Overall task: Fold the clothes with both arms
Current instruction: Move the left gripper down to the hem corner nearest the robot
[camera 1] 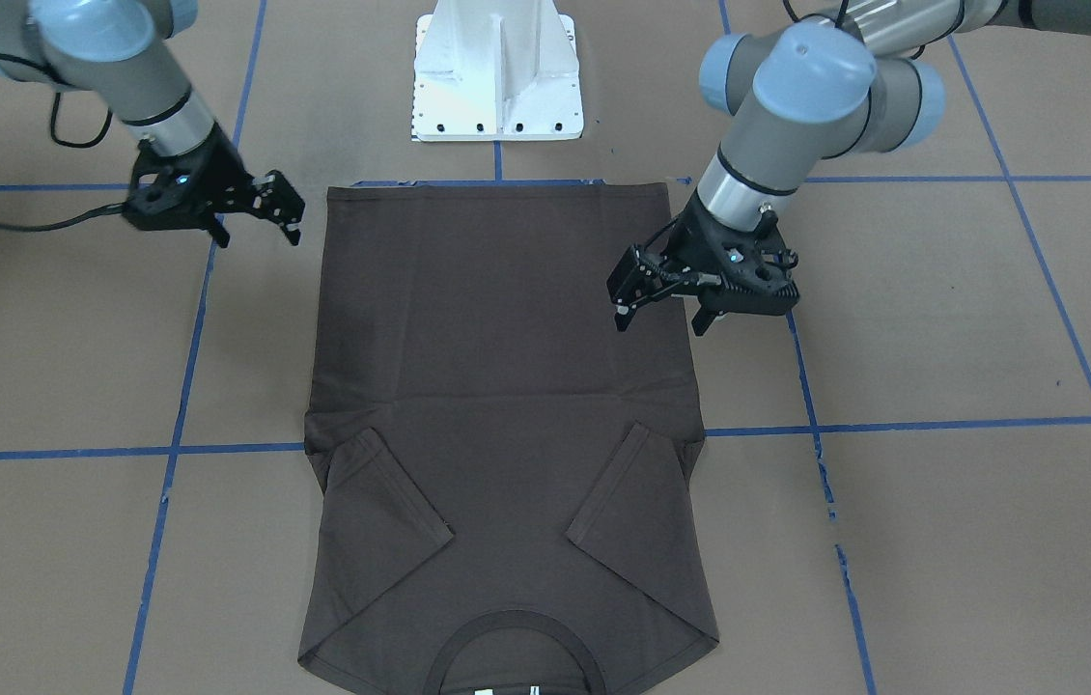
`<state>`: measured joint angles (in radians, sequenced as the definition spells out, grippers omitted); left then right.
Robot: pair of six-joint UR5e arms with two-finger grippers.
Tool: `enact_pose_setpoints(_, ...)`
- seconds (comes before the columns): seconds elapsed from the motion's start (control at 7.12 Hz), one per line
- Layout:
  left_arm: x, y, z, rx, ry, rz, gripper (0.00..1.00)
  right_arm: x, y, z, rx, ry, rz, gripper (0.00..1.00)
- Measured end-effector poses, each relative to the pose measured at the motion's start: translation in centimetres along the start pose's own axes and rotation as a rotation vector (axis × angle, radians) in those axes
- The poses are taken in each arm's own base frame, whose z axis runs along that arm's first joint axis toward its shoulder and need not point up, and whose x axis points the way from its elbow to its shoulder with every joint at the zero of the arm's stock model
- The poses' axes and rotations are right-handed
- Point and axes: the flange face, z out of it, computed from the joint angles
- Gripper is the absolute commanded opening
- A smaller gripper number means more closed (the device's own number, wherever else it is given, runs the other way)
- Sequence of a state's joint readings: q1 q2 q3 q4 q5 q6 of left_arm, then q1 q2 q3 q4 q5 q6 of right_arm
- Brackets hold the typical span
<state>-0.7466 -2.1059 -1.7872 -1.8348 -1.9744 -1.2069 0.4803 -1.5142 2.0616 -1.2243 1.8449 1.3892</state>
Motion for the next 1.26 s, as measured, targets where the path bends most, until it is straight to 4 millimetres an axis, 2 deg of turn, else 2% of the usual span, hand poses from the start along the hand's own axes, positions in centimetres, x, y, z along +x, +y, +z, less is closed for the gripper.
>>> enact_pose_setpoints(0.14,0.2,0.4,-0.9,-0.001,-0.003,0.006,1.0,-0.7,4.8,1.5,0.004,-0.006,0.025,1.0)
enact_pose_setpoints(0.28,0.3,0.6,-1.2,-0.002,-0.004,0.009,1.0,-1.2,8.4,2.6,0.017,-0.01,0.036,1.0)
enact_pose_setpoints(0.42,0.4,0.7,-1.4,-0.002,-0.003,0.01,1.0,-1.5,10.6,3.5,0.024,-0.006,0.037,1.0)
enact_pose_setpoints(0.7,0.4,0.7,-1.4,-0.001,-0.003,0.01,1.0,-1.3,12.3,5.0,0.022,0.016,0.03,0.99)
enact_pose_setpoints(0.98,0.4,0.7,-1.4,-0.001,-0.004,0.01,1.0,-1.0,12.7,6.1,0.015,0.034,0.027,0.95)
enact_pose_setpoints(1.12,0.4,0.8,-1.3,-0.002,-0.005,0.01,1.0,-0.9,12.8,6.4,0.012,0.041,0.026,0.88)
enact_pose_setpoints(1.26,0.5,0.9,-1.2,-0.004,-0.006,0.011,1.0,-1.0,12.8,6.6,0.01,0.042,0.026,0.67)
